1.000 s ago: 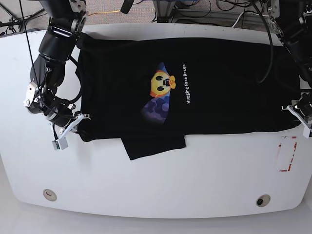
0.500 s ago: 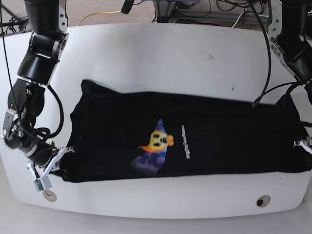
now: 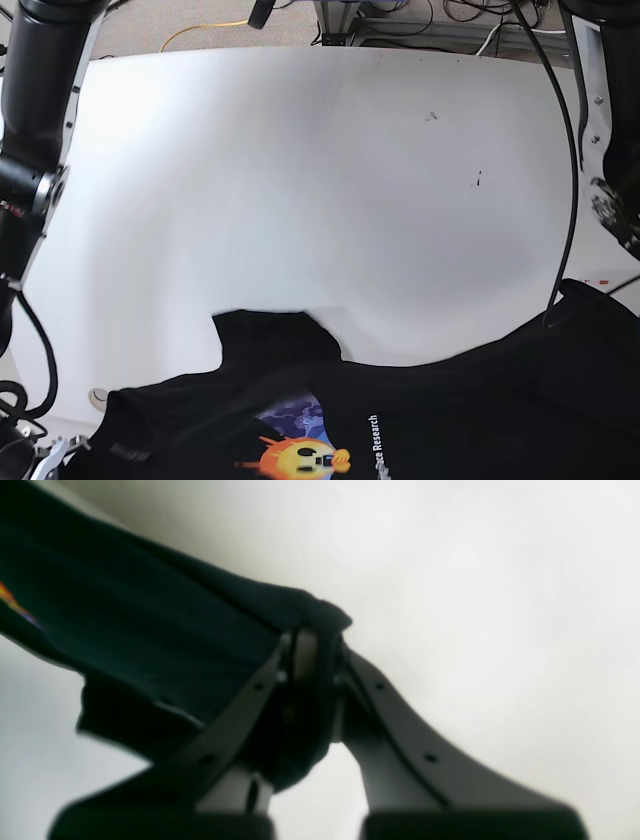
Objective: Fold the T-shirt properly
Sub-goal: 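Grasp the shirt's hem corner with the left gripper, then lift the shirt edge with both grippers and fold it over the shirt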
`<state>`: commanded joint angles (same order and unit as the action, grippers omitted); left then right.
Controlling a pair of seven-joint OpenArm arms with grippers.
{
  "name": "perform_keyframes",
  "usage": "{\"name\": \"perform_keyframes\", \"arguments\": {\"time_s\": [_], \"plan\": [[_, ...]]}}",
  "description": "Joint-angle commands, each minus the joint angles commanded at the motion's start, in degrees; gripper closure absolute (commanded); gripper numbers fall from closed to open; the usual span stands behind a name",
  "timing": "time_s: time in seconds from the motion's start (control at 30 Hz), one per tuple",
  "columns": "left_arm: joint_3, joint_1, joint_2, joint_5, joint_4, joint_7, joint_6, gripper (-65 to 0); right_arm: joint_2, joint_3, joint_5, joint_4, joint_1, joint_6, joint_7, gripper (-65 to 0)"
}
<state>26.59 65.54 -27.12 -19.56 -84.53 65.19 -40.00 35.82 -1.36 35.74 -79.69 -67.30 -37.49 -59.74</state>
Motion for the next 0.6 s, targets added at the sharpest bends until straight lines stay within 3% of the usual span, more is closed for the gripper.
{"name": "perform_keyframes", "arguments": {"time_s": [0.23,0.4,0.6], "plan": [[-0.18,1.23,0.18,-0.09,0.97,0.35,0.00,0.0,2.20,1.05,2.37,-0.88,-2.29,0.00,-1.49,0.0],[-0.09,-6.15,0.18,-0.26,0.00,0.26,0.00,0.0,4.48,-0.53,8.35,-1.32,6.86,0.00,-2.11,0.0],[1.85,-19.25,0.18,-0.26,-6.59,0.26,0.00,0.0,3.69,-11.16,12.04,-2.90,23.56,0.00,-2.29,0.0]]}}
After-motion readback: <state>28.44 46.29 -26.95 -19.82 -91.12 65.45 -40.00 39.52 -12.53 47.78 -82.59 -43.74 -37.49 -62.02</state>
